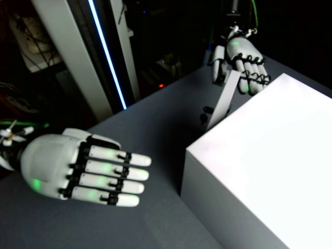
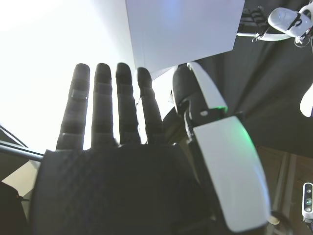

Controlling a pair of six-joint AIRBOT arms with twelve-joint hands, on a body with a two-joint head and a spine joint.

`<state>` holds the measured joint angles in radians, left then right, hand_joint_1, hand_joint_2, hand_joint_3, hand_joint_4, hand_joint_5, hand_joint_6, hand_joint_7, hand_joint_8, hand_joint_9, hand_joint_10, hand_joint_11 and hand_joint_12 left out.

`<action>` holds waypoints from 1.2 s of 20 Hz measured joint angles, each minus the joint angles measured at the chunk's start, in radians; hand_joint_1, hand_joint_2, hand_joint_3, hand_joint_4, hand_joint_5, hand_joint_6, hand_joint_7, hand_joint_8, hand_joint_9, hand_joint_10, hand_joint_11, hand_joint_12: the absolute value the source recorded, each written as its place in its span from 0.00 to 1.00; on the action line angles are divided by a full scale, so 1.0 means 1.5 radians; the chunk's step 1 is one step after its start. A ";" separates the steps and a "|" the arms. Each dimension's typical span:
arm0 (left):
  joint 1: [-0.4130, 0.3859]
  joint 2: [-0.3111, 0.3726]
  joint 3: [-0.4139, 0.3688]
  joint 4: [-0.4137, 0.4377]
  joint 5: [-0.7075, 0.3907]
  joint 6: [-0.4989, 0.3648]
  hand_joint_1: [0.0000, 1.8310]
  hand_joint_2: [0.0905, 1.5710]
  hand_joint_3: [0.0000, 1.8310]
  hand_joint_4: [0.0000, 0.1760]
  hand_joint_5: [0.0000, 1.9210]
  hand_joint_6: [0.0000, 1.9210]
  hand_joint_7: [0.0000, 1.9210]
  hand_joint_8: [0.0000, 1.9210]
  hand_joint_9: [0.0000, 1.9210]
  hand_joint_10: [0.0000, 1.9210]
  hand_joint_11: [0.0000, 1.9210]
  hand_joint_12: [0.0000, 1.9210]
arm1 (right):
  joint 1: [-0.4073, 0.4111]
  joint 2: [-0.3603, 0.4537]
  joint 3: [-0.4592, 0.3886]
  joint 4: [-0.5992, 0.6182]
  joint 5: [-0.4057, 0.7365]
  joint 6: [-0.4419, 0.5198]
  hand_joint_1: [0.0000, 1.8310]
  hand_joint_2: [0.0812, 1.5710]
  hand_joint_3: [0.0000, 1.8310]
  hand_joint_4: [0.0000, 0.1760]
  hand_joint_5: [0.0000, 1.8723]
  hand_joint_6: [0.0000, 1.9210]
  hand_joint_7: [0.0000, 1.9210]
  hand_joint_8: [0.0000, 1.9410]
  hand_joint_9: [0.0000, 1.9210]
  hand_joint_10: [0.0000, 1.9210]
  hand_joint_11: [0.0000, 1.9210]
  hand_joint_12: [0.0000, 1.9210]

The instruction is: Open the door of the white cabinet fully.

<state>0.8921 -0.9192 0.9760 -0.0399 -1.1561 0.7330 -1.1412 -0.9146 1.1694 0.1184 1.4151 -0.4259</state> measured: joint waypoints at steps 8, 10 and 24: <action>0.000 -0.009 -0.001 0.031 0.000 -0.029 0.07 1.00 0.02 0.00 0.01 0.00 0.00 0.00 0.02 0.00 0.00 0.19 | 0.000 -0.001 0.002 0.001 0.000 0.002 0.31 0.91 0.00 0.00 0.15 0.00 0.13 0.00 0.11 0.00 0.03 0.17; -0.003 -0.012 -0.001 0.046 0.002 -0.032 0.06 1.00 0.01 0.00 0.02 0.00 0.01 0.00 0.04 0.00 0.00 0.27 | 0.000 -0.001 0.002 0.000 0.000 0.003 0.31 0.91 0.00 0.00 0.14 0.00 0.13 0.00 0.11 0.00 0.03 0.18; -0.064 -0.042 0.014 0.141 0.063 -0.063 0.30 0.96 0.00 0.00 0.02 0.00 0.02 0.00 0.06 0.00 0.00 0.37 | 0.000 -0.002 0.002 0.000 0.000 0.008 0.32 0.90 0.00 0.00 0.15 0.00 0.14 0.00 0.12 0.00 0.03 0.18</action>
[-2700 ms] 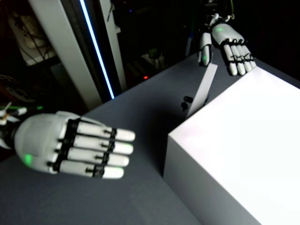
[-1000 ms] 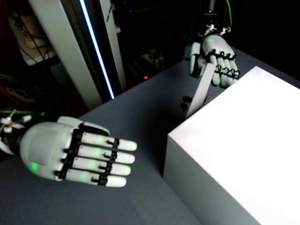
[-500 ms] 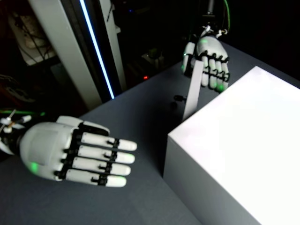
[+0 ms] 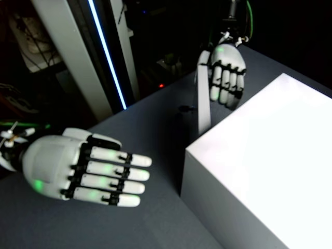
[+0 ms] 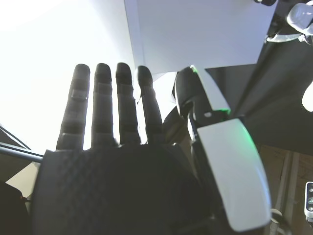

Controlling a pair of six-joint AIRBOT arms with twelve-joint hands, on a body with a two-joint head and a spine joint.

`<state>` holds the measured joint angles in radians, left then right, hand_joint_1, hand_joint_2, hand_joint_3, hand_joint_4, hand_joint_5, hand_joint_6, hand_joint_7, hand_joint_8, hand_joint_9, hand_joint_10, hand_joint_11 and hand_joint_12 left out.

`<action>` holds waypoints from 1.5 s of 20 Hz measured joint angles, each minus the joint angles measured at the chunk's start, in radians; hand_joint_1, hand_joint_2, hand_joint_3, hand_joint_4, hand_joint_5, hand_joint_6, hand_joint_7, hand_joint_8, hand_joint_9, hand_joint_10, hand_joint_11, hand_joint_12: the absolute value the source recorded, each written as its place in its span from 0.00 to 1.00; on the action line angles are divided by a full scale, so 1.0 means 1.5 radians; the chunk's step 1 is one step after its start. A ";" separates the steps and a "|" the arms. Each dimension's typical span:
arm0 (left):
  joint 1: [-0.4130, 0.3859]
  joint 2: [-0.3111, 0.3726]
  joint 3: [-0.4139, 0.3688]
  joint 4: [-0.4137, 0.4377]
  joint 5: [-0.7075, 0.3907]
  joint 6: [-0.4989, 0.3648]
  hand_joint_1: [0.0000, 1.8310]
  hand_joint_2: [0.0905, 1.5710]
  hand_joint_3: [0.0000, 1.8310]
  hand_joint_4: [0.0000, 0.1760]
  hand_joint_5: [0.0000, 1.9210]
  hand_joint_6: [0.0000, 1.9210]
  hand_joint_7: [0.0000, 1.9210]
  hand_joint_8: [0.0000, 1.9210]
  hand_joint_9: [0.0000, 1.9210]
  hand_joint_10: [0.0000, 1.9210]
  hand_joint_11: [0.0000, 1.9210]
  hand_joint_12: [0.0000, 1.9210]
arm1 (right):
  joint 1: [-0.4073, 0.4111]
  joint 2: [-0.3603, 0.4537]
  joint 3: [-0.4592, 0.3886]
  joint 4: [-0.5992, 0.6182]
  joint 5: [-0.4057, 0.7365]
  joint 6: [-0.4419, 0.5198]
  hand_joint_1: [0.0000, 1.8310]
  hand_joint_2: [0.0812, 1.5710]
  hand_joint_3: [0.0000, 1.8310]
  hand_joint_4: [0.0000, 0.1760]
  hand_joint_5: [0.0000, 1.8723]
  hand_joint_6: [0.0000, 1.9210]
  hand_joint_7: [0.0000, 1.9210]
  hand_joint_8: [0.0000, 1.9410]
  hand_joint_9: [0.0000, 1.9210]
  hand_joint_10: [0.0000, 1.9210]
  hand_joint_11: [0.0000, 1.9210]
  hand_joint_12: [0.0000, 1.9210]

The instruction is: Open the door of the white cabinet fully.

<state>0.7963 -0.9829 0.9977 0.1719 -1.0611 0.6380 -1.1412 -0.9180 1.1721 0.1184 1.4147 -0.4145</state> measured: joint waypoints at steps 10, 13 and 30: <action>-0.047 -0.021 0.017 0.059 0.045 -0.021 0.41 0.95 0.00 0.00 0.05 0.00 0.01 0.00 0.04 0.00 0.00 0.28 | 0.000 -0.001 0.000 0.001 -0.001 0.002 0.30 0.90 0.00 0.00 0.15 0.00 0.14 0.00 0.12 0.00 0.03 0.18; -0.058 -0.032 0.025 0.071 0.057 -0.028 0.39 0.97 0.00 0.00 0.05 0.00 0.01 0.00 0.05 0.00 0.00 0.32 | 0.000 -0.001 0.000 0.001 -0.001 0.002 0.32 0.90 0.00 0.00 0.15 0.00 0.14 0.00 0.11 0.00 0.02 0.18; -0.121 -0.103 0.054 0.152 0.093 -0.062 0.51 0.86 0.00 0.00 0.10 0.00 0.07 0.00 0.07 0.00 0.00 0.02 | 0.000 -0.007 0.007 -0.003 -0.001 0.004 0.31 0.91 0.00 0.00 0.14 0.00 0.14 0.00 0.12 0.00 0.00 0.24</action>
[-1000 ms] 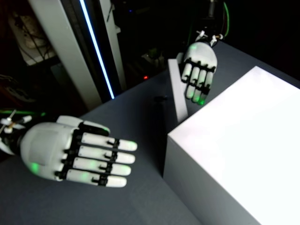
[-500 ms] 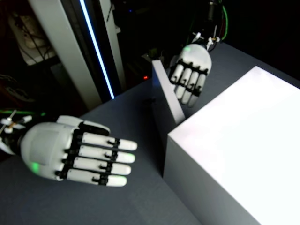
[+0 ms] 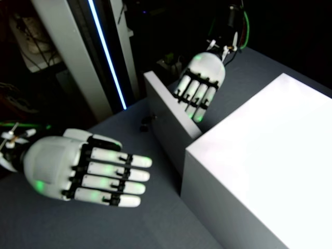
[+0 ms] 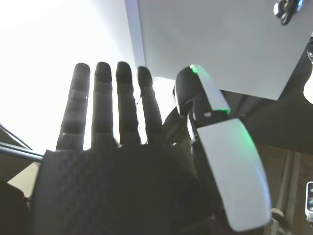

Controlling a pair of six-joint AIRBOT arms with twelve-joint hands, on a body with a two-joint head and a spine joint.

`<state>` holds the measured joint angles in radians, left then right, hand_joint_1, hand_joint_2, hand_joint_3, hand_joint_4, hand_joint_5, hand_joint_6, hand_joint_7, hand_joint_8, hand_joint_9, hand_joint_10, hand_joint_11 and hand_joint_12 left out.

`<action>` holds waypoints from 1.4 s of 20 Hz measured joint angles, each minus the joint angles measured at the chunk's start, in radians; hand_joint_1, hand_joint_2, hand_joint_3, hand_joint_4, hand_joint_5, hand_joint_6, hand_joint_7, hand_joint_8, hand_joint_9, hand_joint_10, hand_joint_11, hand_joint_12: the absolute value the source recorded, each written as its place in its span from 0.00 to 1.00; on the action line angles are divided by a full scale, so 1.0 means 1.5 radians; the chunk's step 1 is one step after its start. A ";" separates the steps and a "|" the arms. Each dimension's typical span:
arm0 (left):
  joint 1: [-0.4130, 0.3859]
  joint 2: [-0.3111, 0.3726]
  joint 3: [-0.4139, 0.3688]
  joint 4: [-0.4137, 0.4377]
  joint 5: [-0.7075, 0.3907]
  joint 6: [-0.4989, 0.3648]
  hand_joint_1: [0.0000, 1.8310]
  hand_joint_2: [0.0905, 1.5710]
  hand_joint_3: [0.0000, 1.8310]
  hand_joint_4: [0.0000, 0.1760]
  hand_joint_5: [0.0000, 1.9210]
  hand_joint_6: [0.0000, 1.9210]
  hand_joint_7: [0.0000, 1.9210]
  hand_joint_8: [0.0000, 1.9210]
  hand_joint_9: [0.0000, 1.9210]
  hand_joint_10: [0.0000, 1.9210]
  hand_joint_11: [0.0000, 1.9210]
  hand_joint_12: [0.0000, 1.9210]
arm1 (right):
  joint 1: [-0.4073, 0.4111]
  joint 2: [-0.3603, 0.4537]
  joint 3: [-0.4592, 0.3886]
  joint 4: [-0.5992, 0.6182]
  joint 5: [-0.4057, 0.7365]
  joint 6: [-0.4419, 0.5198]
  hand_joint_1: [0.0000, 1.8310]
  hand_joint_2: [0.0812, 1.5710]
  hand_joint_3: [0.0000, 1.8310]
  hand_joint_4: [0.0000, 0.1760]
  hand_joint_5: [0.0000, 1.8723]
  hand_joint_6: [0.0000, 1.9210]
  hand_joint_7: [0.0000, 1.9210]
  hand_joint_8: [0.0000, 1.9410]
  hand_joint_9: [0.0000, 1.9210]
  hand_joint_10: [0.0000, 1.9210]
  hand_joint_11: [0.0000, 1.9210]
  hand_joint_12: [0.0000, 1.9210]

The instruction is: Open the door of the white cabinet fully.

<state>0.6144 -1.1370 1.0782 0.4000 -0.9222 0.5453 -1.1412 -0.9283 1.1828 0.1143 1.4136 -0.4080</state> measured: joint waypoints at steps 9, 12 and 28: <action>-0.025 -0.030 0.012 0.023 0.007 -0.001 0.46 0.92 0.00 0.00 0.14 0.01 0.10 0.00 0.10 0.01 0.13 0.09 | -0.001 -0.005 0.005 -0.001 -0.002 0.002 0.29 0.90 0.00 0.00 0.14 0.00 0.15 0.00 0.12 0.00 0.00 0.26; -0.028 -0.039 0.017 0.028 0.012 -0.001 0.31 0.99 0.07 0.00 0.04 0.00 0.04 0.01 0.06 0.00 0.07 0.07 | -0.001 -0.006 0.006 -0.002 -0.003 0.002 0.29 0.90 0.00 0.00 0.15 0.00 0.15 0.00 0.13 0.00 0.00 0.29; -0.015 0.013 -0.005 0.006 0.006 -0.001 0.38 0.95 0.03 0.00 0.08 0.00 0.07 0.00 0.06 0.00 0.02 0.03 | -0.001 -0.007 0.009 -0.002 -0.004 0.008 0.31 0.90 0.00 0.00 0.16 0.00 0.15 0.00 0.13 0.00 0.00 0.27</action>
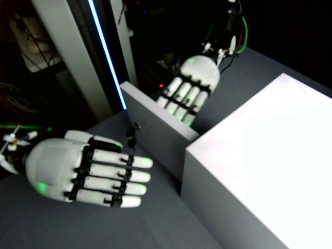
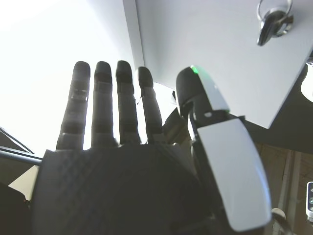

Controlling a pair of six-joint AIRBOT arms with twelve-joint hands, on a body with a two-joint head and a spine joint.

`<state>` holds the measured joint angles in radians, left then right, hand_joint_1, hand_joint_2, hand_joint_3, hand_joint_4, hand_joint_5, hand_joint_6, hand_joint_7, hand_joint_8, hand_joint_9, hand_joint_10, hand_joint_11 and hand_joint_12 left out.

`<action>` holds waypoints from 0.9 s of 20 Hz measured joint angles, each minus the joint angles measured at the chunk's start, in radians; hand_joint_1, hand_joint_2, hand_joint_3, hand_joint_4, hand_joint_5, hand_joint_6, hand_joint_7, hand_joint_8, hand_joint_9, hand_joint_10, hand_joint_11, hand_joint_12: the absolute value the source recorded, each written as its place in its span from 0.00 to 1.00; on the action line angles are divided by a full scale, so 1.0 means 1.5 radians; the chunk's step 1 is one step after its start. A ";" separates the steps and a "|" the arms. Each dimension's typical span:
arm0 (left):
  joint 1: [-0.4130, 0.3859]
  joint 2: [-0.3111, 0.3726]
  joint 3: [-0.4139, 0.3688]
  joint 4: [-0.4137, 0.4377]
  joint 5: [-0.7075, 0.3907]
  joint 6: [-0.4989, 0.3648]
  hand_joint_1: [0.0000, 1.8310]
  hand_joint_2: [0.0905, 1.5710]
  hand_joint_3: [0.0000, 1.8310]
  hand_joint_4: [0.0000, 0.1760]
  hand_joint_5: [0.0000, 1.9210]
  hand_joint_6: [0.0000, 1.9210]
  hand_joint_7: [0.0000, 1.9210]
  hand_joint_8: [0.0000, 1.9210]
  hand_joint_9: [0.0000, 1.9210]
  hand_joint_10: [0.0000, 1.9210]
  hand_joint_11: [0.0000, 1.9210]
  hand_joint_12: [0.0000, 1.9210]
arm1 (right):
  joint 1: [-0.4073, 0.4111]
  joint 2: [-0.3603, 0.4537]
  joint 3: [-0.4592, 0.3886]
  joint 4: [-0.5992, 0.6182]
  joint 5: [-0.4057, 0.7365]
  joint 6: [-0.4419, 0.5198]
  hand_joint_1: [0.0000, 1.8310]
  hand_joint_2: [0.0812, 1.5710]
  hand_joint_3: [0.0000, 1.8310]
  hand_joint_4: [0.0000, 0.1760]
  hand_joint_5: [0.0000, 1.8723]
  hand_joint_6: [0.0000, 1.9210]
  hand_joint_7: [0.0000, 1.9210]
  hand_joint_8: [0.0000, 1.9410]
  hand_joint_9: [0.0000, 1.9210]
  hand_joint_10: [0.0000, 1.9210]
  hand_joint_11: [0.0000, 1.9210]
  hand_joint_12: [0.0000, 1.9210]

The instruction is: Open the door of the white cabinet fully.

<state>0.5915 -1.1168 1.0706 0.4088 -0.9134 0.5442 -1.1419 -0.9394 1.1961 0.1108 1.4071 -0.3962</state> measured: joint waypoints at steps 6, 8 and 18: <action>0.080 0.074 -0.043 -0.093 -0.052 0.041 0.37 0.98 0.02 0.00 0.06 0.00 0.02 0.00 0.06 0.00 0.14 0.08 | 0.000 0.001 -0.007 0.013 0.007 0.001 0.29 0.91 0.00 0.00 0.14 0.00 0.14 0.00 0.11 0.00 0.01 0.22; 0.110 0.093 -0.051 -0.135 -0.082 0.046 0.30 0.99 0.01 0.00 0.04 0.00 0.02 0.00 0.06 0.00 0.12 0.07 | 0.000 0.002 -0.007 0.014 0.017 0.001 0.33 0.91 0.00 0.00 0.15 0.00 0.14 0.00 0.10 0.00 0.00 0.19; 0.295 0.225 -0.132 -0.341 -0.273 0.140 0.31 0.96 0.00 0.00 0.04 0.00 0.01 0.00 0.03 0.00 0.00 0.22 | 0.000 0.009 -0.017 0.027 0.037 0.001 0.32 0.91 0.00 0.00 0.15 0.00 0.14 0.00 0.10 0.00 0.00 0.20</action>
<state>1.0336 -0.7795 0.8719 -0.1020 -1.3235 0.7547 -1.1419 -0.9260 1.1709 0.1520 1.4620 -0.3950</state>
